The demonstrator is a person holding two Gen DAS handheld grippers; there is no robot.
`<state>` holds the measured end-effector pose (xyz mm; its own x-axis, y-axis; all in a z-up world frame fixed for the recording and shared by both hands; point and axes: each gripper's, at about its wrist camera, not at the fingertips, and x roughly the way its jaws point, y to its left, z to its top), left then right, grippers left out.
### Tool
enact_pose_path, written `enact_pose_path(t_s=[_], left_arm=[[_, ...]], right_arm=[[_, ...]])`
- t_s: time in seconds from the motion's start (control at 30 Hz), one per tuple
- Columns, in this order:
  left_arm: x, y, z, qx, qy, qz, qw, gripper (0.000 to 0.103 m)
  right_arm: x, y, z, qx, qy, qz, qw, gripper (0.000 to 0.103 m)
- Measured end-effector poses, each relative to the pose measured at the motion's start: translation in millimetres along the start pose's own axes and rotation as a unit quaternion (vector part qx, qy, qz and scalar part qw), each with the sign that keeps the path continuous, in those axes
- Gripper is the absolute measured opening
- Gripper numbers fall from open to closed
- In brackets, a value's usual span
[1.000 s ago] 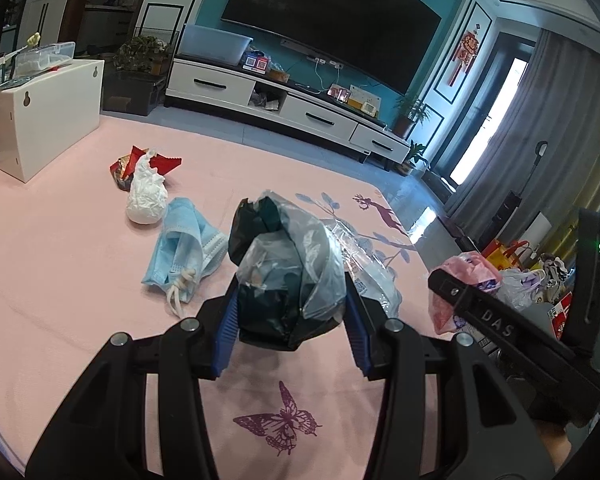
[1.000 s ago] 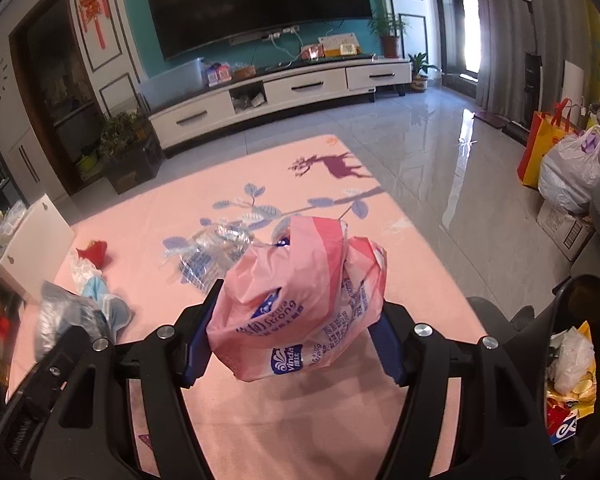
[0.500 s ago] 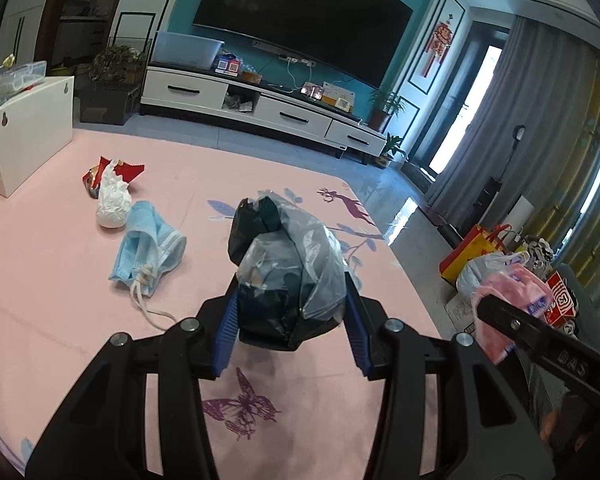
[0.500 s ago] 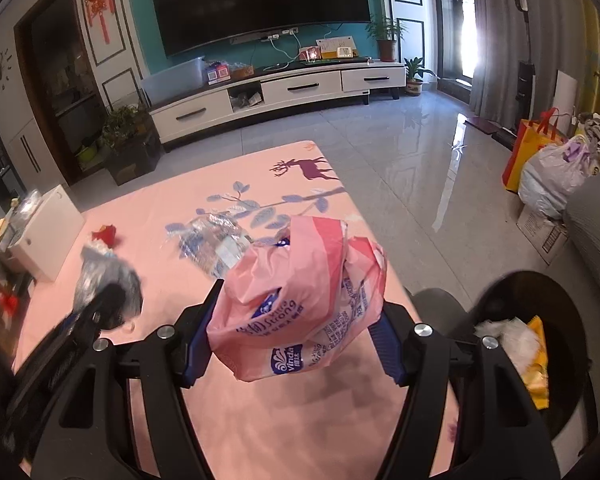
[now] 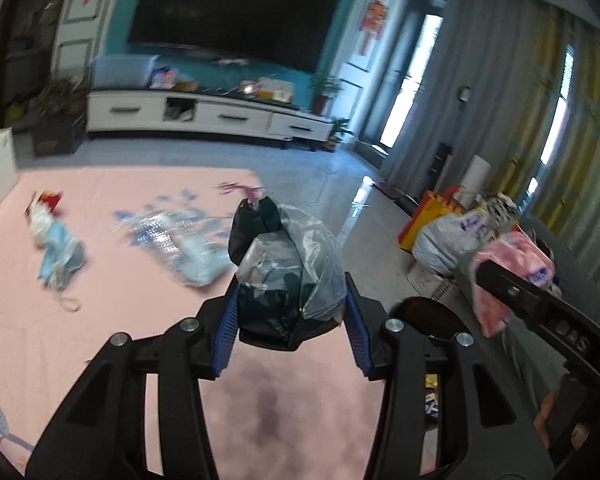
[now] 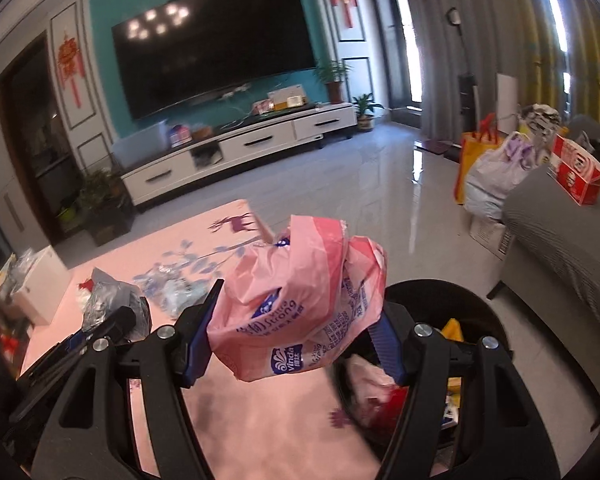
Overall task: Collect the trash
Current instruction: 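Hold both bags over the black bin and open both tools to drop them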
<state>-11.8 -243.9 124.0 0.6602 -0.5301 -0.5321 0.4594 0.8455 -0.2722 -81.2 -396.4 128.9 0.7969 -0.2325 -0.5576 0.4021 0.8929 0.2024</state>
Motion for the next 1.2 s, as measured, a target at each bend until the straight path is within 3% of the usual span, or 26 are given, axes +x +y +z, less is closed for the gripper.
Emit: enact_pose_path(t_s=[0.27, 0.57, 0.67, 0.9, 1.2], left_arm=[[28.2, -83.0, -14.7, 0.047, 0.044, -0.056, 0.9964, 0.048], [84.7, -157.3, -44.0, 0.112, 0.117, -0.106, 0.9809, 0.049], [105.4, -169.2, -55.3, 0.127, 0.137, -0.116, 0.9755, 0.049], [138.9, -166.0, -80.0, 0.104, 0.187, -0.147, 0.9657, 0.049], [149.1, -169.1, -93.0, 0.109, 0.213, -0.165, 0.9568, 0.049]], right_arm=[[-9.1, -80.5, 0.9, 0.083, 0.000, -0.047, 0.995, 0.066], [3.3, -148.1, -15.1, 0.159, 0.037, -0.094, 0.982, 0.066], [13.5, -161.7, -20.2, 0.178, 0.057, -0.104, 0.977, 0.066], [34.4, -176.6, -28.3, 0.191, 0.091, -0.128, 0.969, 0.066], [49.0, -179.7, -33.8, 0.183, 0.119, -0.156, 0.963, 0.067]])
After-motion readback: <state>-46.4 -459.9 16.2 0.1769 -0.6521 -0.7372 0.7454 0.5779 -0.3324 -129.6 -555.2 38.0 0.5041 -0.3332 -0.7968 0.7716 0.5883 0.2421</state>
